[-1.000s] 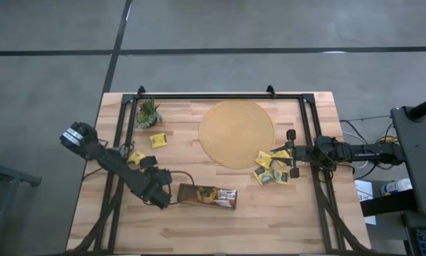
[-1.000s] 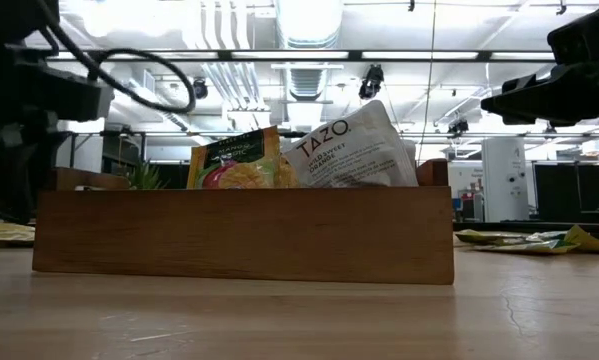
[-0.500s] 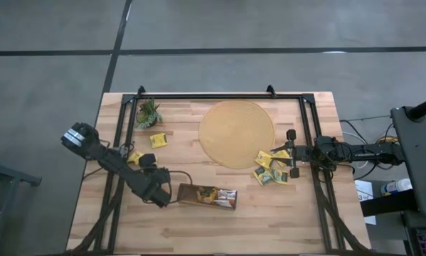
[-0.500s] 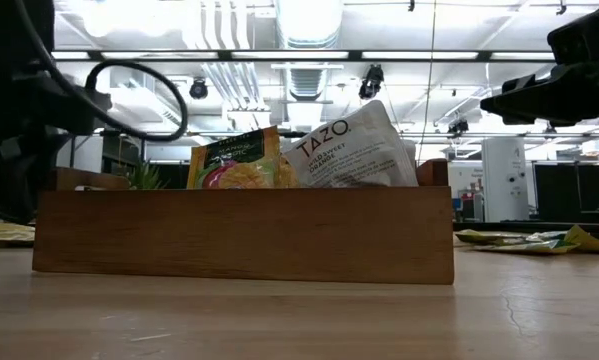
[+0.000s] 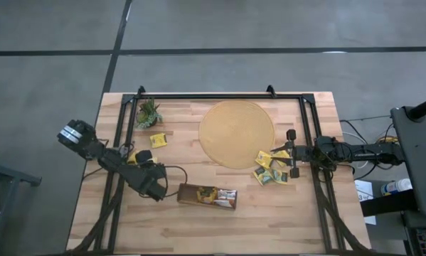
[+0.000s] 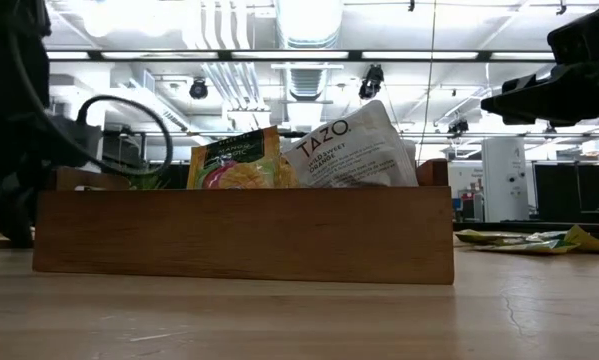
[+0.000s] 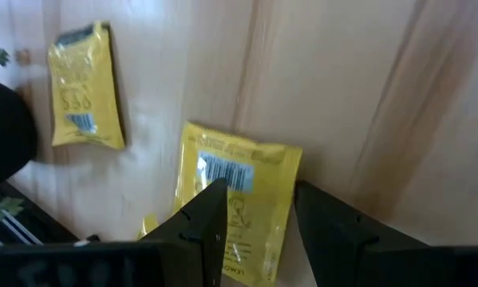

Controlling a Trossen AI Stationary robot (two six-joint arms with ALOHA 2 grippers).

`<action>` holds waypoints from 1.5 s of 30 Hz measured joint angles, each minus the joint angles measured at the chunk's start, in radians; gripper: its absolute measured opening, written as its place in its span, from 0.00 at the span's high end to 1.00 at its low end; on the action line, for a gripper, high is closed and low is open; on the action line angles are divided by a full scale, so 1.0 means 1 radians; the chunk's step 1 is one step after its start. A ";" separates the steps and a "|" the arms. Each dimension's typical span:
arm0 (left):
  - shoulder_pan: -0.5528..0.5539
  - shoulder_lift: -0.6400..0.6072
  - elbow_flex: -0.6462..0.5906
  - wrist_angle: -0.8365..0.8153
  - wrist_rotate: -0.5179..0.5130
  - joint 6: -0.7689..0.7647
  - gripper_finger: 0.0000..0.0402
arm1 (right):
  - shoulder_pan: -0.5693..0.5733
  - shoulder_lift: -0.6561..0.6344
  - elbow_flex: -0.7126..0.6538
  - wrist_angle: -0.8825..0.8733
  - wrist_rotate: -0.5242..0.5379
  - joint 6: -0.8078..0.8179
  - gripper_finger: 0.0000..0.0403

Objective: Pick & Place Tea
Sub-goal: Put the yellow tea bag into the left section of the wooden organizer

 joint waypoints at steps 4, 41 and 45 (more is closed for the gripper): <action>0.013 -0.005 -0.041 0.042 0.002 0.014 0.65 | 0.000 0.000 0.000 0.000 0.000 0.000 0.72; 0.094 -0.280 0.111 0.364 -0.061 0.092 1.00 | 0.000 0.000 0.000 0.000 0.000 0.000 0.72; 0.059 -0.317 0.103 0.448 -0.065 0.126 1.00 | 0.000 0.000 0.000 0.000 0.000 0.000 0.70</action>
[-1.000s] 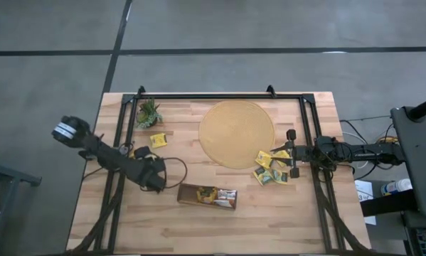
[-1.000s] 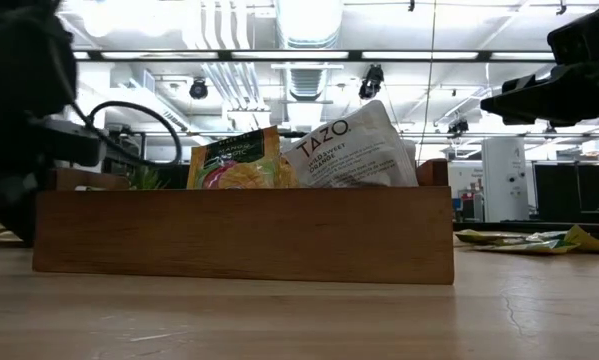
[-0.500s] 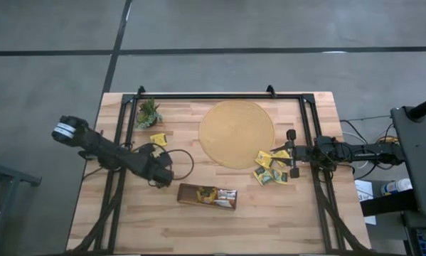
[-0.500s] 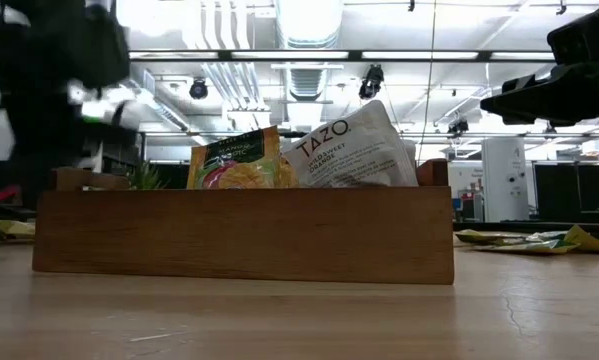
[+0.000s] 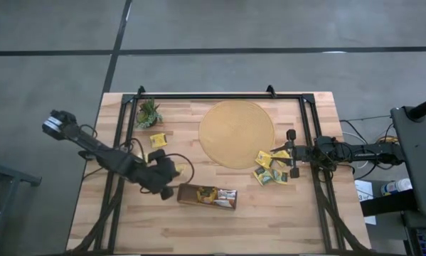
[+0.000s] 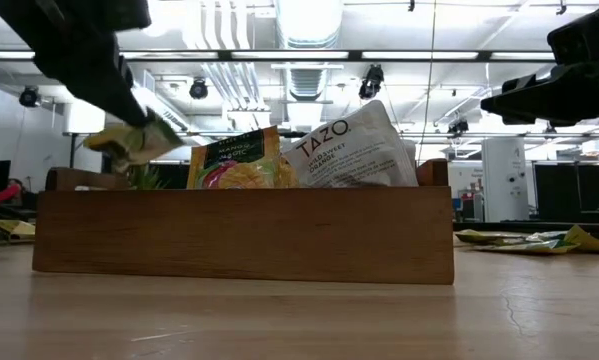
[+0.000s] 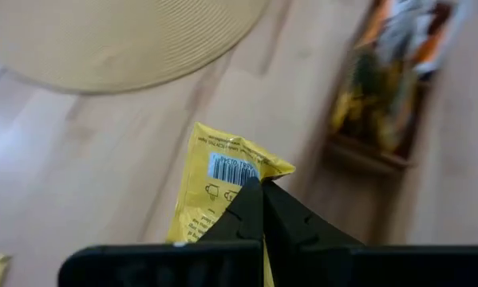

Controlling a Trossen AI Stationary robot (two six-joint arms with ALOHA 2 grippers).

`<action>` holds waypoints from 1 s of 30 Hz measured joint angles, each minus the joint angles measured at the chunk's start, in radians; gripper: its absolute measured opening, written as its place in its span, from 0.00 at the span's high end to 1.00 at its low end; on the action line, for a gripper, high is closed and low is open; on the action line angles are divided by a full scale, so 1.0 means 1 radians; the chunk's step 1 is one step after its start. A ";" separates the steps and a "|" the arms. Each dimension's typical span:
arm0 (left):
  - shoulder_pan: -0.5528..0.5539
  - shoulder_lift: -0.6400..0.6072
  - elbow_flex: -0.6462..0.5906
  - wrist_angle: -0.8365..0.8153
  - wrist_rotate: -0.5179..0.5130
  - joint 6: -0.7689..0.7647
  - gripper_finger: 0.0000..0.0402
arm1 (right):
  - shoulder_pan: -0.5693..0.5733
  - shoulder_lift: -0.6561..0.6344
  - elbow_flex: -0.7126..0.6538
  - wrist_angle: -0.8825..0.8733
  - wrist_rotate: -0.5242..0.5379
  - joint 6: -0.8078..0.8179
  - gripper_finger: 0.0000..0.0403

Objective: Pick & Place Tea
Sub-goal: Put the yellow tea bag into the left section of the wooden organizer

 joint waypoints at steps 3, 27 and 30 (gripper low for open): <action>-0.022 -0.015 -0.017 0.078 0.002 0.038 1.00 | 0.000 0.000 0.000 0.000 0.000 0.000 0.69; -0.043 -0.015 -0.342 0.931 0.363 0.445 1.00 | 0.000 0.000 0.000 0.000 0.000 0.000 0.72; -0.017 -0.015 -0.377 1.004 0.385 0.490 1.00 | 0.000 0.000 0.000 0.000 0.000 0.000 0.72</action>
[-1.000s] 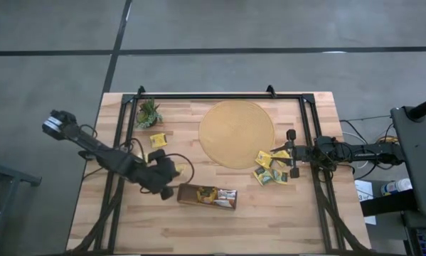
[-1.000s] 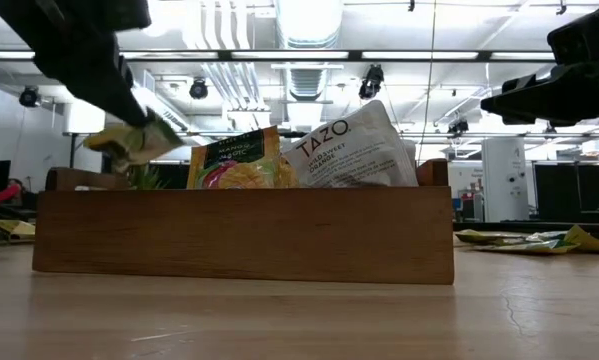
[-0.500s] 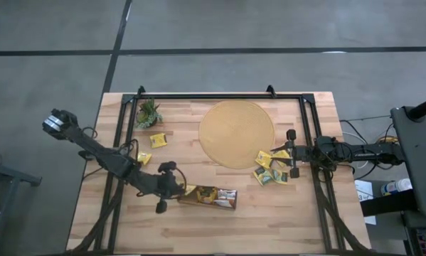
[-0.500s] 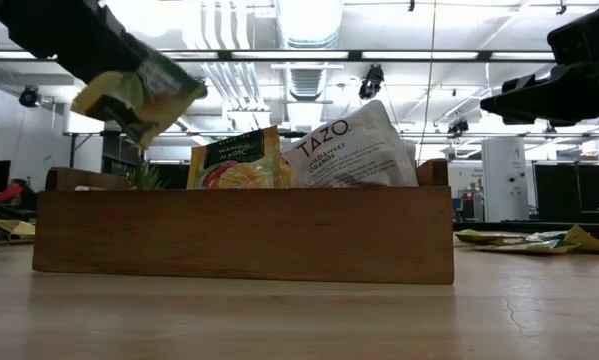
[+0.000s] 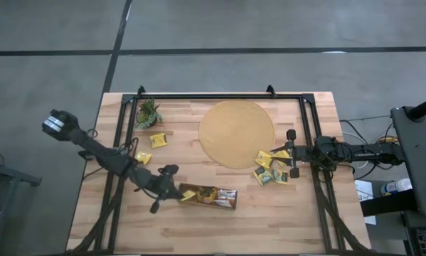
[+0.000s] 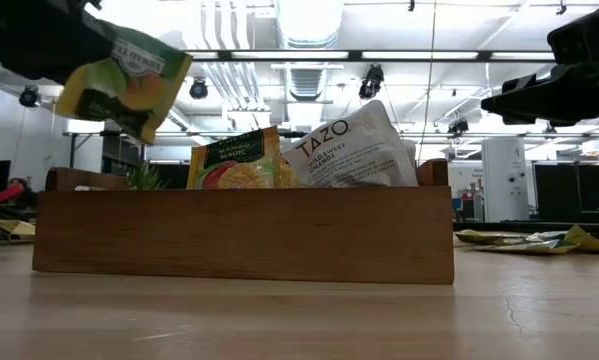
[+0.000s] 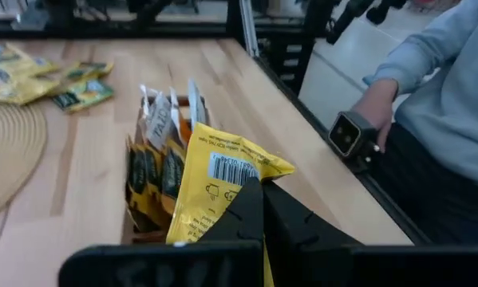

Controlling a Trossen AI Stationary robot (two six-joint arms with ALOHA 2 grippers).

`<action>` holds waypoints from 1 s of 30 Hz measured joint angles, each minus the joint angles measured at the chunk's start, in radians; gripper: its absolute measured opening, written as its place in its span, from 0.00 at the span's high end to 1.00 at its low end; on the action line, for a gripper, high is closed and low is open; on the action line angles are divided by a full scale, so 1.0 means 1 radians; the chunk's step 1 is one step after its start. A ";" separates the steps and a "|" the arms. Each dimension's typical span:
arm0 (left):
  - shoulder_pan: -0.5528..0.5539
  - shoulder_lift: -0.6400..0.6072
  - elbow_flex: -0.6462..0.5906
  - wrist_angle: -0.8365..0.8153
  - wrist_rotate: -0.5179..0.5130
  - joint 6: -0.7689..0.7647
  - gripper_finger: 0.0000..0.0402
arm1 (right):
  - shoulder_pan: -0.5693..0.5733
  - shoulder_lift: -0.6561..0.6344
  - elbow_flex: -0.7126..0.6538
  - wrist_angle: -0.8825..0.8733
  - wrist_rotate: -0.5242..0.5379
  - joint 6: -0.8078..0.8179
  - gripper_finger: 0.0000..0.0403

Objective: Pick & Place Tea
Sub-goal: Put the yellow tea bag into the left section of the wooden organizer

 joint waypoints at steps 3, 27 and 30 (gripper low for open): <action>0.038 0.000 -0.039 0.082 0.069 0.035 1.00 | 0.000 0.000 0.000 0.000 0.000 0.000 0.71; 0.148 0.131 -0.113 0.386 0.307 0.190 1.00 | 0.000 0.000 0.000 0.000 0.000 0.000 0.70; 0.181 0.155 -0.112 0.441 0.363 0.179 1.00 | 0.000 0.000 0.000 0.000 0.000 0.000 0.71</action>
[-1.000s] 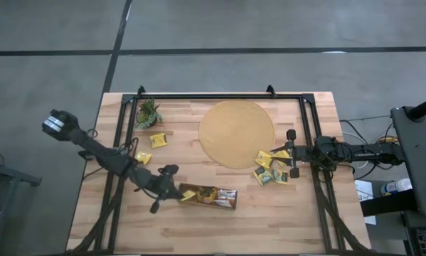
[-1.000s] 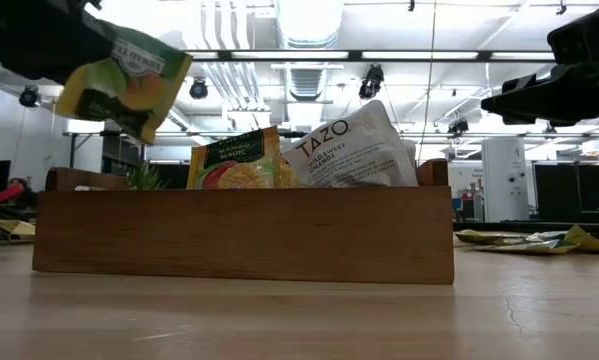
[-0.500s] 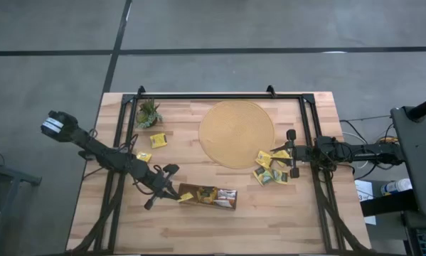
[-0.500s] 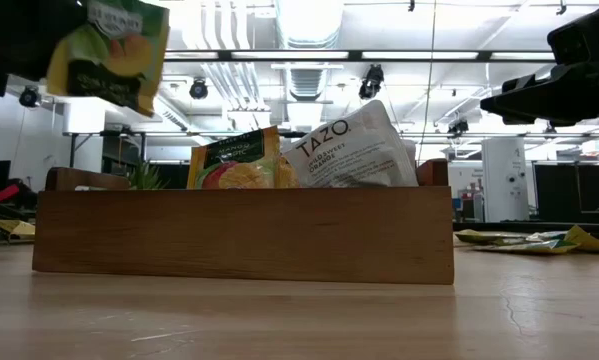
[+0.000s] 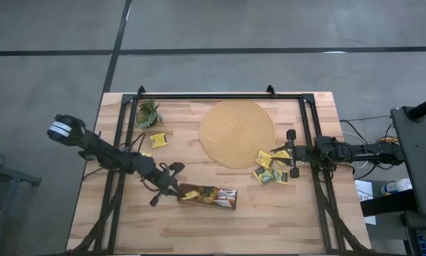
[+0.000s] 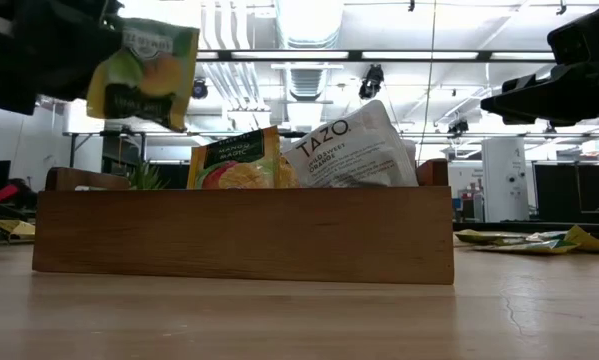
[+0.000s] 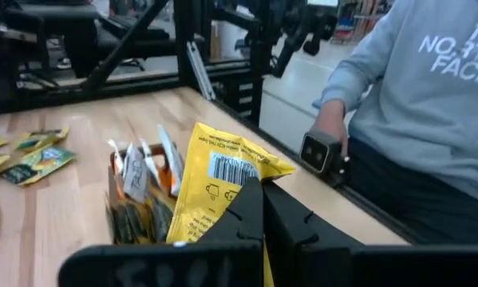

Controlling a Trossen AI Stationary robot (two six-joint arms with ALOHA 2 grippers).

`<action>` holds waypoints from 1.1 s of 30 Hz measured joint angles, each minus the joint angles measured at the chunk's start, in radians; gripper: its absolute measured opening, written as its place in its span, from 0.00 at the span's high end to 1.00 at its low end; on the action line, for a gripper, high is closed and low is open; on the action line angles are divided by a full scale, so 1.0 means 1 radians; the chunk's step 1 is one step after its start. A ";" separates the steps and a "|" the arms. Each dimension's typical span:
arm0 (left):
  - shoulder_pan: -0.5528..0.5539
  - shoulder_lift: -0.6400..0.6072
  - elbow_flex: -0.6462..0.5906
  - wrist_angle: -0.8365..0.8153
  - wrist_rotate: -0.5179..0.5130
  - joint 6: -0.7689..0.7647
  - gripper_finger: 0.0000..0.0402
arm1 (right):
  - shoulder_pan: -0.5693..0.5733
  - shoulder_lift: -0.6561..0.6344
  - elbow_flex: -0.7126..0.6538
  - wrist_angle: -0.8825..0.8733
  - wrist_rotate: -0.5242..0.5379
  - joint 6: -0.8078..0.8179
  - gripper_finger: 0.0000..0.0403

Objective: Pick & Place Tea
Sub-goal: Put the yellow tea bag into the left section of the wooden organizer

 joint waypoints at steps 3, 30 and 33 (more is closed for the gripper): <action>0.016 0.013 0.000 -0.007 0.008 -0.010 1.00 | 0.000 0.000 0.000 0.000 0.000 0.000 0.72; 0.036 0.164 0.002 -0.012 -0.085 -0.012 1.00 | 0.000 0.000 0.000 0.000 0.000 0.000 0.69; 0.036 0.175 0.002 -0.035 -0.118 -0.025 1.00 | 0.000 0.000 0.000 0.000 0.000 0.000 0.71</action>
